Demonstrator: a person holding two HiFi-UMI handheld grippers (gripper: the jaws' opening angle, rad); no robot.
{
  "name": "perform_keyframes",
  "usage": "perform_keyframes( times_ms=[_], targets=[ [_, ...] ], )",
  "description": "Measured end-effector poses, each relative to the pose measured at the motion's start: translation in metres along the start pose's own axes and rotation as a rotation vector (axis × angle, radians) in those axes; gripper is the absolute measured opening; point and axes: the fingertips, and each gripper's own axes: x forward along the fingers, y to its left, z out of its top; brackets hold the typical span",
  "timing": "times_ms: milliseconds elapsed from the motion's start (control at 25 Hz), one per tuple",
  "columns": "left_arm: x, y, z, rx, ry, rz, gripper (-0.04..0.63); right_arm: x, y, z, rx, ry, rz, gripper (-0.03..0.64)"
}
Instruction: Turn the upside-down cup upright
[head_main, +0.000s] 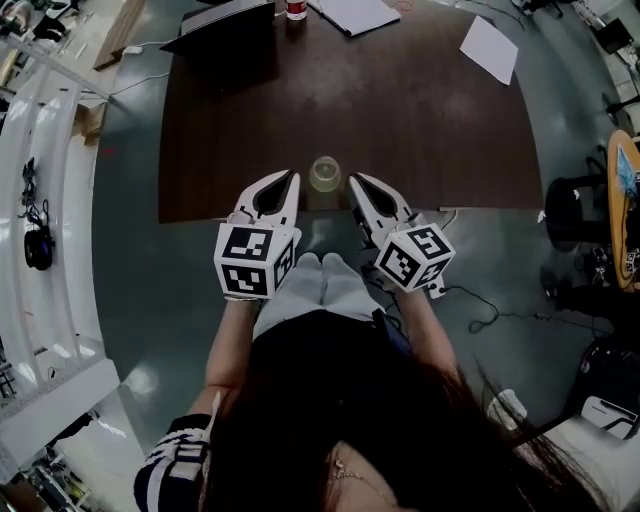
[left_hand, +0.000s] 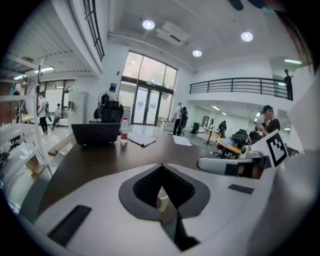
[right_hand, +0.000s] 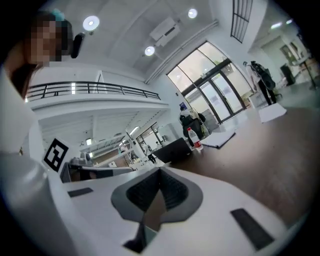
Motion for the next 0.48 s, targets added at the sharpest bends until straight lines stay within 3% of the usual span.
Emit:
perform_keyframes(
  times_ms=[240,480],
  targets=[
    [-0.012,-0.003,0.008,-0.077,-0.058,-0.025,0.003,-0.003,0.012,0.008,-0.196,0.022,-0.056,0.017],
    [-0.020,-0.007,0.019,-0.075,-0.098,-0.045,0.002,-0.006,0.023,0.014,-0.330,0.046,-0.100,0.017]
  ],
)
